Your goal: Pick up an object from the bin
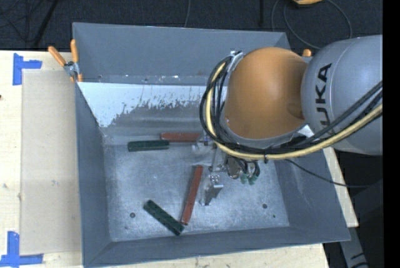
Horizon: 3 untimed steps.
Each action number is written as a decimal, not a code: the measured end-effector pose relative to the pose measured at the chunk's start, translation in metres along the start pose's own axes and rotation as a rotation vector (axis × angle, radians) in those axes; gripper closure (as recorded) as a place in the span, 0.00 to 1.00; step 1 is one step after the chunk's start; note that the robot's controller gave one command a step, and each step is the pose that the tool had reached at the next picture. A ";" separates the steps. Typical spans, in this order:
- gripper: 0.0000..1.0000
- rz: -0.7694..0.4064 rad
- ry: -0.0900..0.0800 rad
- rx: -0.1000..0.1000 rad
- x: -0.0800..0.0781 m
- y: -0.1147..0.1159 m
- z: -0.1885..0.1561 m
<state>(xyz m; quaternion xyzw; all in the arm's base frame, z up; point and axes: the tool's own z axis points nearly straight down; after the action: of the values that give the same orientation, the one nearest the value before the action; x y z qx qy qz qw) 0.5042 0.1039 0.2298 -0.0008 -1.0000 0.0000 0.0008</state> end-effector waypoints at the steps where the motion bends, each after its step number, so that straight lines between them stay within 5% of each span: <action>1: 0.00 0.001 0.000 0.000 0.000 0.000 0.000; 2: 0.00 -0.055 -0.006 -0.001 -0.019 -0.003 0.059; 3: 0.00 -0.269 -0.004 0.000 -0.026 -0.020 0.125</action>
Offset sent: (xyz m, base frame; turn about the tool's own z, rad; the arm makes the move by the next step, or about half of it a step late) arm 0.0465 -0.0119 -0.1598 -0.1353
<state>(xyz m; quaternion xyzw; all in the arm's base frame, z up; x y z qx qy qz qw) 0.5295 0.0839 0.1043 0.1332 -0.9911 -0.0001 -0.0011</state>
